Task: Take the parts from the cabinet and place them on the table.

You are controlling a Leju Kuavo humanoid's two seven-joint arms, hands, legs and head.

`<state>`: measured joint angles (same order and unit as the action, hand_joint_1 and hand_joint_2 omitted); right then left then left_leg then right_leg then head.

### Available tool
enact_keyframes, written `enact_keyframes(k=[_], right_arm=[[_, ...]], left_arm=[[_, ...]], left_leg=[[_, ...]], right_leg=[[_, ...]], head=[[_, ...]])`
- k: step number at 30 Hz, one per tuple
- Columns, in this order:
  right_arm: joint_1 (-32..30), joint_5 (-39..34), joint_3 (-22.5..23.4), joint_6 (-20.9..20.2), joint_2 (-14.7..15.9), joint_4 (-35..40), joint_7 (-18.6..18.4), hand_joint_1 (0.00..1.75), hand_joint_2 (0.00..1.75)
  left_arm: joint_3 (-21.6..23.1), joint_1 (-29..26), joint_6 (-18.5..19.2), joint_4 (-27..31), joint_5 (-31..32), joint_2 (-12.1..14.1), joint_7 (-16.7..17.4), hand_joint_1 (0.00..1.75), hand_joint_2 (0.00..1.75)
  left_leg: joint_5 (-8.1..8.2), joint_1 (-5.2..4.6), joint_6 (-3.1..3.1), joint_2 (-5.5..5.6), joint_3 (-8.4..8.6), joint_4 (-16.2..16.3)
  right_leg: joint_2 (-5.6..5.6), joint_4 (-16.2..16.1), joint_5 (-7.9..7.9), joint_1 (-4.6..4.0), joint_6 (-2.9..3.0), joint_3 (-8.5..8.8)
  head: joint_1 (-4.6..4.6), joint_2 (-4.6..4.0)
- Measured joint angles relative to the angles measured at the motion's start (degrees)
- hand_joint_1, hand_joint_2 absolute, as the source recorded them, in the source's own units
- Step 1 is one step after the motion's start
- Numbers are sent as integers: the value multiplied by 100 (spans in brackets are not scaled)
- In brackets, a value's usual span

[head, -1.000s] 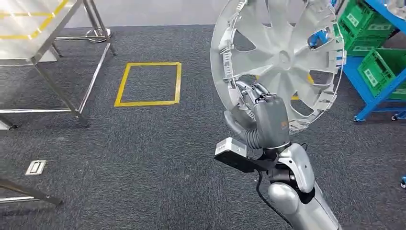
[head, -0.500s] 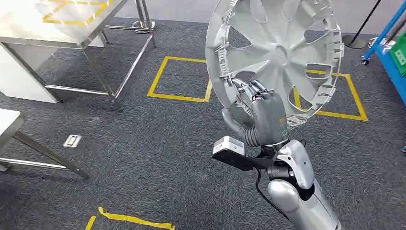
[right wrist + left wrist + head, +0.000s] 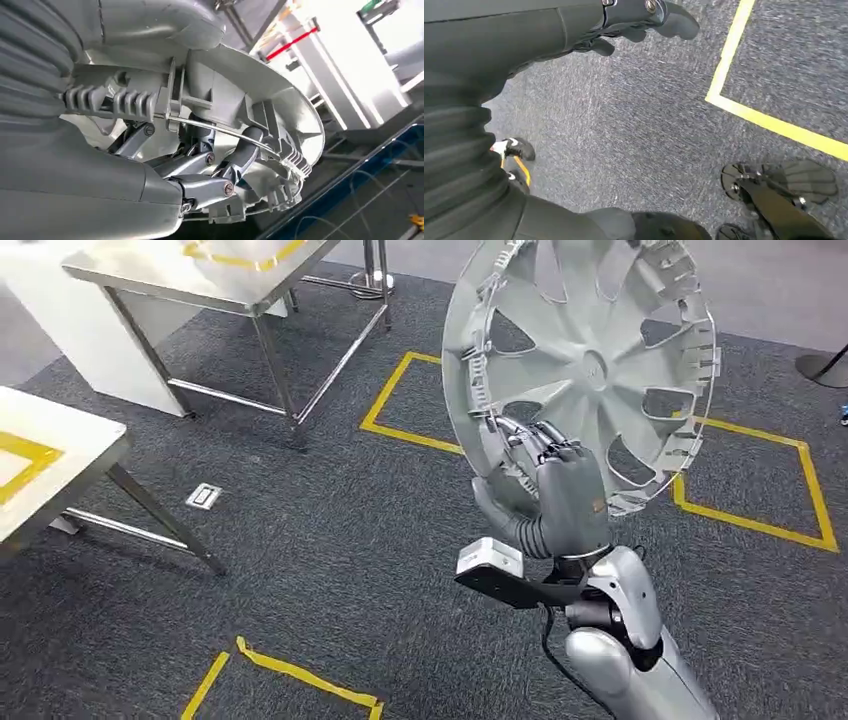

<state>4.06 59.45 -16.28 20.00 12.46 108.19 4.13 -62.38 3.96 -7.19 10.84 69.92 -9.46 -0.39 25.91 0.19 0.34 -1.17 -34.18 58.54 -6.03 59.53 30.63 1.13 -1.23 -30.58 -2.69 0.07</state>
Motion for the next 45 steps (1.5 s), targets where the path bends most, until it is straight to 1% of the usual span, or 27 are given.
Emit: enact_keyframes(k=[1,2,4,5,7,8,9,10,14,15,16,17,19,21,24,25,26,30,32,33,35,36,38,40,41,44,45], right_arm=[[-22,-65,20,35,52,0,37,175,175],[-28,-107,46,50,131,-2,63,175,175],[-33,-185,56,50,244,-11,107,175,175],[-40,-207,54,50,273,-18,105,175,175],[-46,-240,54,50,325,-33,96,175,175],[-45,-242,57,50,349,-33,98,175,175],[-40,-242,57,50,373,-33,105,175,175],[-38,-242,57,50,391,-37,107,175,175],[-21,-288,52,55,417,-42,85,175,175],[7,-303,48,55,417,-42,83,175,175],[27,-306,43,65,417,-42,83,175,175],[35,-306,46,83,417,-44,83,175,175],[26,-262,39,83,417,-61,68,175,175],[5,-165,17,83,397,-81,-7,175,175],[-10,-74,-11,94,354,-90,-57,175,175],[-9,-59,-13,100,343,-90,-68,175,175],[-7,-43,-13,103,341,-90,-74,175,175],[5,116,-26,59,244,-87,-131,175,175],[21,160,-35,37,214,-90,-129,175,175],[28,180,-35,6,212,-96,-112,175,175],[82,186,-66,-156,155,-125,-11,175,175],[158,184,-121,-267,93,-168,22,175,175],[349,182,-263,-475,-44,-278,48,175,175],[575,180,-419,-590,-175,-363,72,175,175],[671,173,-475,-619,-219,-409,79,175,175],[910,86,-608,-660,-298,-494,33,175,175],[968,53,-625,-654,-317,-512,-11,175,175]], left_arm=[[0,2,0,2,0,9,-4,0,175],[0,23,2,2,-2,22,-13,0,175],[0,41,2,2,-11,30,-13,0,175],[0,39,2,2,-13,37,-13,0,175],[0,31,2,2,-15,44,-11,0,175],[-2,30,2,2,-15,44,-11,0,175],[-2,32,2,2,-15,44,-11,0,175],[-2,31,2,2,-15,46,-11,0,175],[-2,1,2,2,-28,59,-2,0,175],[-2,-2,2,2,-57,70,4,0,175],[-4,-1,2,0,-98,68,2,0,175],[-7,13,2,0,-129,68,-18,0,175],[-22,31,0,0,-168,68,-44,0,175],[-39,23,0,-2,-175,59,-59,0,175],[-50,9,-2,-4,-186,57,-59,0,175],[-52,17,-4,-4,-186,57,-66,0,175],[-57,31,-4,-4,-186,57,-68,0,175],[-92,15,-7,-2,-208,50,-66,0,175],[-94,31,-9,0,-230,39,-46,0,175],[-96,54,-11,0,-258,39,-26,0,175],[-151,59,-37,0,-354,22,-11,0,175],[-193,52,-66,0,-433,22,0,0,175],[-273,40,-136,0,-536,11,50,0,175],[-334,42,-186,0,-570,-15,127,0,175],[-345,61,-219,0,-570,-24,173,0,175],[-369,39,-278,0,-520,-26,306,0,175],[-372,26,-284,2,-489,-22,330,0,175]], left_leg=[[-8,9,31,56,6,-12],[-16,12,58,116,-3,-12],[-13,10,69,268,-7,-6],[-12,10,67,355,-7,4],[-5,17,57,534,-5,31],[2,24,46,628,-3,50],[15,29,24,712,-7,75],[23,29,-12,781,-47,94],[-34,38,-191,1041,-138,32],[-14,35,-201,943,-130,65],[114,-1,-219,507,-196,235],[335,2,-246,285,-361,575],[774,23,-279,166,-816,1525],[794,23,-294,158,-986,1865],[106,12,-252,-38,-254,522],[59,-28,-187,-366,-41,76],[50,-48,-135,-347,3,80],[3,-31,17,-37,-6,4],[-36,8,80,88,8,-29],[-41,12,90,166,0,-28],[-42,10,92,331,-9,-20],[-41,10,91,402,-10,-8],[-35,13,79,561,-7,20],[-19,22,35,727,-28,65],[-24,-6,-14,792,-71,91],[-105,62,-152,1027,-136,24],[-122,39,-203,1083,-156,12]], right_leg=[[329,187,125,6,-9,-83],[510,615,361,11,-14,-308],[589,1527,714,5,-32,-804],[593,1759,714,4,-34,-958],[606,1355,304,21,-20,-854],[651,828,-7,36,-12,-626],[839,286,-266,62,-12,-379],[1156,91,-196,99,-27,-288],[889,41,-241,17,93,-295],[789,-10,-274,69,150,-277],[712,-26,-270,57,205,-255],[634,-28,-262,43,229,-248],[456,-26,-248,18,249,-244],[287,-24,-235,11,253,-234],[56,-22,-186,7,213,-162],[-12,-21,-161,-13,178,-133],[-52,-14,-138,-43,141,-130],[-257,-71,-106,-26,-6,-31],[353,357,180,20,-43,-186],[500,782,388,21,-53,-400],[577,1613,680,13,-70,-855],[580,1724,627,10,-64,-948],[600,1171,164,19,-34,-754],[946,105,-331,58,-3,-293],[1151,20,-225,61,-1,-255],[939,19,-259,11,67,-279],[844,-47,-295,66,125,-254]], head=[[-11,0],[-35,0],[-41,0],[-50,0],[-57,0],[-57,0],[-57,0],[-52,0],[-52,0],[-55,0],[-5,0],[13,0],[13,0],[15,0],[15,0],[13,0],[4,0],[11,0],[-4,0],[-37,0],[-52,0],[-63,0],[-63,0],[-66,0],[-52,0],[-57,0],[-50,0]])
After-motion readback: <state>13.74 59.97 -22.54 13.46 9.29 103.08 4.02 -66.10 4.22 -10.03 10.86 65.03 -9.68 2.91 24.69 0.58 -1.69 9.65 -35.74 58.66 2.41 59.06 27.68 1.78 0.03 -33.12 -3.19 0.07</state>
